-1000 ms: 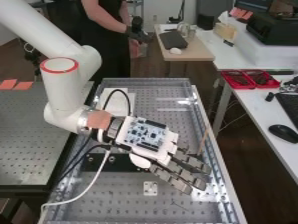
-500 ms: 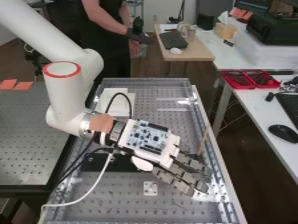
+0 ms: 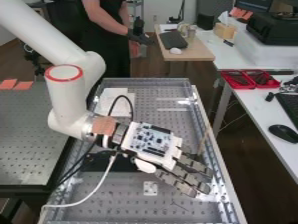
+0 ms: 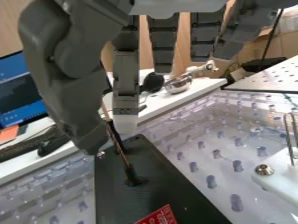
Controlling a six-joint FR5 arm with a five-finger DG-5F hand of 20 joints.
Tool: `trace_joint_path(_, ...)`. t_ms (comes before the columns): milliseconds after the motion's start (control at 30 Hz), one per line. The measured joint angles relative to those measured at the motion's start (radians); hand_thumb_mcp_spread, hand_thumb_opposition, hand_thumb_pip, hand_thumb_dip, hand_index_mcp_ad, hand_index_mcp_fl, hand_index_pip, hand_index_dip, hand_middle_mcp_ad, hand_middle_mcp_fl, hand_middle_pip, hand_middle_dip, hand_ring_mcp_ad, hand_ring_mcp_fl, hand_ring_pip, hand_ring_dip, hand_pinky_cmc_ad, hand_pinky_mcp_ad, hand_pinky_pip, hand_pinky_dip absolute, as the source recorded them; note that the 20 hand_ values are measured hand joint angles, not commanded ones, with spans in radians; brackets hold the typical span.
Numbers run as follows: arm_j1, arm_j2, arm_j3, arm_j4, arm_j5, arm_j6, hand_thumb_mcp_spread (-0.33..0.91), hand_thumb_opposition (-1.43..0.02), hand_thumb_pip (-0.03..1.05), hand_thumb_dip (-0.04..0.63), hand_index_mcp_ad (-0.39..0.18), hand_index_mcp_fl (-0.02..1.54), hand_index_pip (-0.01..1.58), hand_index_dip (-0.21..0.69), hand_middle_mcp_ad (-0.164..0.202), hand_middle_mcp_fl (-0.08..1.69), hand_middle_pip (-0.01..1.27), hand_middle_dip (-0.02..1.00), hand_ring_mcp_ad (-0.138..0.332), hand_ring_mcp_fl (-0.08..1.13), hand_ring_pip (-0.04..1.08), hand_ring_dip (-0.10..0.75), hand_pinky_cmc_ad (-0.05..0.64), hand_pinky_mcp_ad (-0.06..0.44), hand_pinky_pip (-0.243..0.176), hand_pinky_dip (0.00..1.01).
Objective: Grab the drill bit and place it in the clear container
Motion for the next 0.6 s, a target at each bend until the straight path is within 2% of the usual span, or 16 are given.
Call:
trace_joint_path(233, -0.005, -0.005, 0.009, -0.005, -0.006, -0.012, 0.49, -0.9, 0.57, 0.253, -0.089, 0.47, 1.39, 0.112, 0.089, 0.1, 0.13, 0.16, 0.197, 0.01, 0.1, -0.021, 0.188, 0.164, -0.089, 0.18)
trace_joint_path(467, -0.009, -0.002, 0.009, -0.006, -0.021, -0.049, 0.5, -0.91, 0.55, 0.251, -0.101, 0.47, 1.41, 0.119, 0.089, 0.1, 0.13, 0.16, 0.197, 0.02, 0.1, -0.021, 0.188, 0.166, -0.087, 0.18)
trace_joint_path(600, -0.009, 0.0, 0.008, -0.003, -0.025, -0.049, 0.5, -0.91, 0.55, 0.251, -0.101, 0.45, 1.38, 0.119, 0.089, 0.1, 0.13, 0.16, 0.197, 0.02, 0.1, -0.021, 0.188, 0.166, -0.087, 0.18)
